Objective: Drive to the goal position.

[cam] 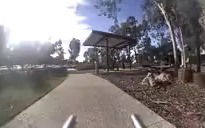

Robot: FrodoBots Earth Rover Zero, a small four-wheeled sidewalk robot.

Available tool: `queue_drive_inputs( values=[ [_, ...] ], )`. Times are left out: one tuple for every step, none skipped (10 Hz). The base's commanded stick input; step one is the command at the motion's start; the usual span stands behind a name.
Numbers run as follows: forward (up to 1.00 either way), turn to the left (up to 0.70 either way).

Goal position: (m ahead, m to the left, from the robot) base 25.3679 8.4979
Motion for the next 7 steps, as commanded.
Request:
queue_drive_inputs(
  values=[
    [1.0,0.0],
    [1.0,0.0],
    [1.0,0.0],
    [1.0,0.0],
    [1.0,0.0],
    [1.0,0.0],
    [1.0,0.0]
  ],
)
